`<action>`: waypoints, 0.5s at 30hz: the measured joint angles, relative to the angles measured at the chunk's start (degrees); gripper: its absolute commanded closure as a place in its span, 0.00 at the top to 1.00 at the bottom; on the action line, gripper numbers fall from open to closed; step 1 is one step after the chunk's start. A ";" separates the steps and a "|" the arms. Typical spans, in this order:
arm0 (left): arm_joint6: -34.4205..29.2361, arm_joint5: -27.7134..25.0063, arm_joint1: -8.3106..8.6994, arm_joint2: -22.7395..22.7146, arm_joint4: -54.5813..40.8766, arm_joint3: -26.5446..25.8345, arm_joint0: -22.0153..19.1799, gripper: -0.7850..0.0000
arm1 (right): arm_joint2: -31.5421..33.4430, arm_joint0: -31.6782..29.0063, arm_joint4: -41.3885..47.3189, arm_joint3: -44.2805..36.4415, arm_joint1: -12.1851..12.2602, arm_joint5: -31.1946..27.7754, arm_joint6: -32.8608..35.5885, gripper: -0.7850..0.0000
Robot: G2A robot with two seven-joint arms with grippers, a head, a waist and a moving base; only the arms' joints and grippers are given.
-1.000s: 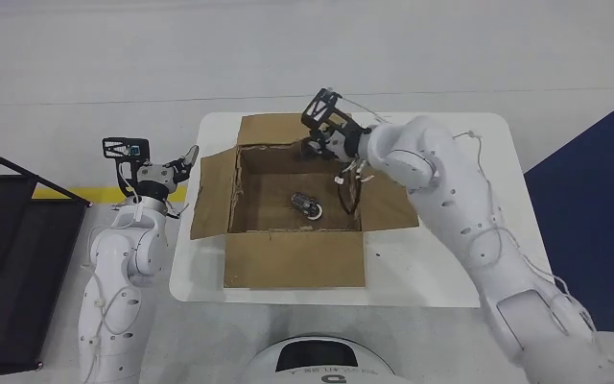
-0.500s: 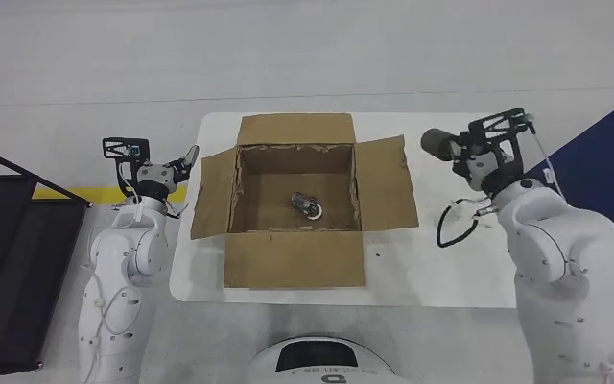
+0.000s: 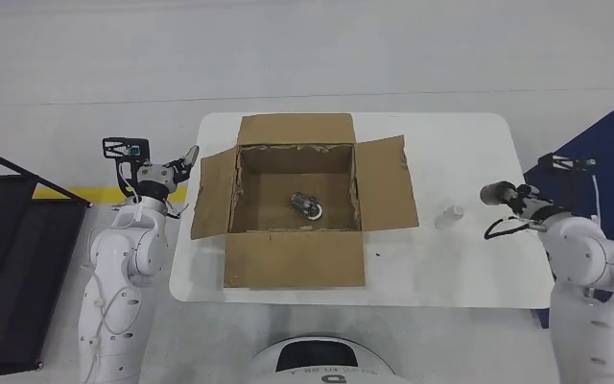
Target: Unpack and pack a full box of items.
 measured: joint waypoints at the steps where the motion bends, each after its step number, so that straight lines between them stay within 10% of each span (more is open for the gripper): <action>1: 0.00 0.00 0.00 0.00 0.00 0.00 0.00 1.00 | -0.22 0.69 -0.03 1.53 0.07 0.02 0.65 0.00; 15: 0.00 0.00 0.00 0.00 0.00 0.00 0.00 1.00 | -4.79 9.74 2.14 17.63 0.86 -2.55 5.45 0.00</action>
